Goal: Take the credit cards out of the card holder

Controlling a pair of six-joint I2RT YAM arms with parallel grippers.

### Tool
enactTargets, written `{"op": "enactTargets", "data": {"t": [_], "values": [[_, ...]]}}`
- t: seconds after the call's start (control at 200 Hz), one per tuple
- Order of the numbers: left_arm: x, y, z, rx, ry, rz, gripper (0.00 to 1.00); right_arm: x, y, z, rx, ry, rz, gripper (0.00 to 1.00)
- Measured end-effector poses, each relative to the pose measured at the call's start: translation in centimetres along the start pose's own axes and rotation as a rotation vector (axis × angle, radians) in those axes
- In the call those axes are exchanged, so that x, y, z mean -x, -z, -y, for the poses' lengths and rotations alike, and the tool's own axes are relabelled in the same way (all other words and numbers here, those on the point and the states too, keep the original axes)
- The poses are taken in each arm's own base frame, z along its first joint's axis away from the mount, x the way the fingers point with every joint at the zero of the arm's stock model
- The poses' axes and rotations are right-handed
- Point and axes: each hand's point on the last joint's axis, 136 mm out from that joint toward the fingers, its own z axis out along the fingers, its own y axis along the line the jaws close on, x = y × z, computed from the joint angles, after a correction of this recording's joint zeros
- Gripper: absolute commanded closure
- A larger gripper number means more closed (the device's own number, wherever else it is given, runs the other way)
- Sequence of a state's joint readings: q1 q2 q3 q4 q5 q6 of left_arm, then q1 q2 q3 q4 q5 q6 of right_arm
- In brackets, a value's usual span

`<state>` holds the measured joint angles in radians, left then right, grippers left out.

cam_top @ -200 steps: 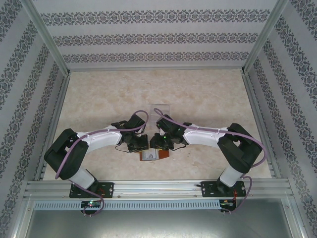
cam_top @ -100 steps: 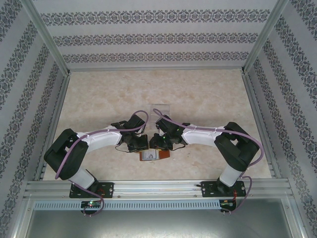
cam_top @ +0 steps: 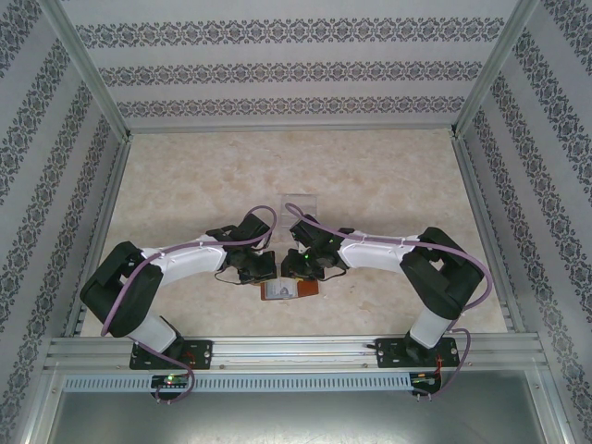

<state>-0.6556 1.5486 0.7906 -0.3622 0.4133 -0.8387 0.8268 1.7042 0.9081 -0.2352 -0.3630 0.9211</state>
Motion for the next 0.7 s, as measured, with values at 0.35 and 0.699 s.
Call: {"op": "enactTargets", "data": {"t": [0.35, 0.699], "values": [[0.0, 0.0, -0.3, 0.012, 0.001, 0.003, 0.95, 0.0, 0.9, 0.2, -0.022, 0.005, 0.017, 0.68], [0.0, -0.1, -0.6, 0.023, -0.007, 0.004, 0.94, 0.0, 1.6, 0.1, -0.022, 0.007, 0.030, 0.68]]}}
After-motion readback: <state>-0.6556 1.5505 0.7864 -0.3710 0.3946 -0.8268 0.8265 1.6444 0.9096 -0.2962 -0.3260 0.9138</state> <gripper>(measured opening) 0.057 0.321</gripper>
